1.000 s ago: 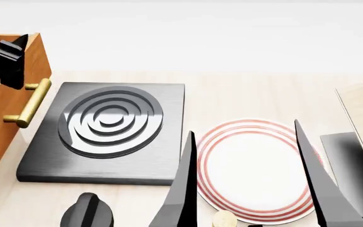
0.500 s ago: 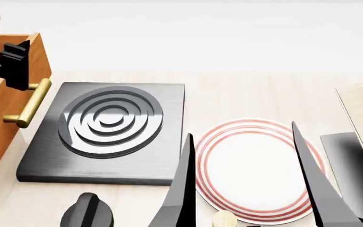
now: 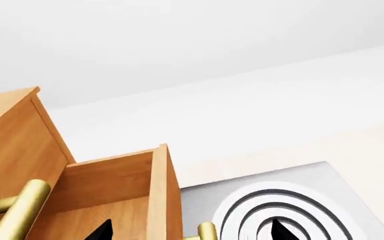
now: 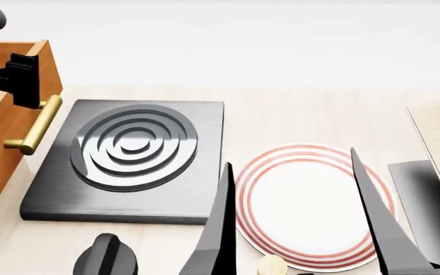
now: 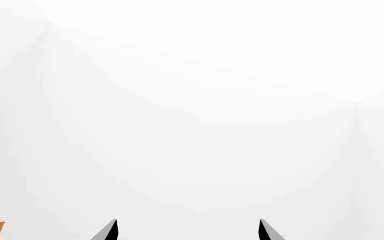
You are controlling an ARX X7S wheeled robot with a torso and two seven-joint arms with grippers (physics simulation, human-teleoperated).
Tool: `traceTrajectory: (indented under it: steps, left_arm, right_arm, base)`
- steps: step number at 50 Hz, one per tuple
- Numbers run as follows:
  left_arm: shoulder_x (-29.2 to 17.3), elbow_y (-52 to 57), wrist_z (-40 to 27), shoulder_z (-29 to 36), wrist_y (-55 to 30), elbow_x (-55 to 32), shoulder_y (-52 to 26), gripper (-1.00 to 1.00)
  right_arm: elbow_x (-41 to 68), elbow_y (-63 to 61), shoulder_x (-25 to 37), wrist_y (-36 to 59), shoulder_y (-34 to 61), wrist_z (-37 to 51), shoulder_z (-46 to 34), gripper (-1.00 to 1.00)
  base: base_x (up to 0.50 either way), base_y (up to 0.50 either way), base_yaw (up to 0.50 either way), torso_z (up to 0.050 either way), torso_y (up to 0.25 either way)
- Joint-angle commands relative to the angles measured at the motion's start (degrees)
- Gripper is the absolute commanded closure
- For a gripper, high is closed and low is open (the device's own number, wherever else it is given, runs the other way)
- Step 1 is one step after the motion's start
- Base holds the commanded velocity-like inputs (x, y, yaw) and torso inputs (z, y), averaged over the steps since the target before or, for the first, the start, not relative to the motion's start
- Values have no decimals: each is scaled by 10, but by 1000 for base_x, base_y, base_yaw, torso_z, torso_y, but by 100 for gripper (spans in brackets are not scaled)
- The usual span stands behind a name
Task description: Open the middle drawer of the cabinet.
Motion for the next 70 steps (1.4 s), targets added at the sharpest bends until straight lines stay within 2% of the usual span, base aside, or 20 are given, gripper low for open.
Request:
traceTrajectory:
  steps: [1,29,70]
  left_arm:
    - [15,-46,15,7,-16,4,-14,-100]
    - [51,-135,47,27,-68,9,-42,-100]
    - [94,-239,85,26,-16,27,-18,-100]
  right_arm:
    - [1,2,3,1,3,4,-5,-100]
    - [1,8,14,-1,3,16,-14,-100]
    - [-2,17,32,-5,3,33,-26,-100]
  base:
    - [0,0,0,0,0]
    - [0,0,0,0,0]
    - [0,0,0,0,0]
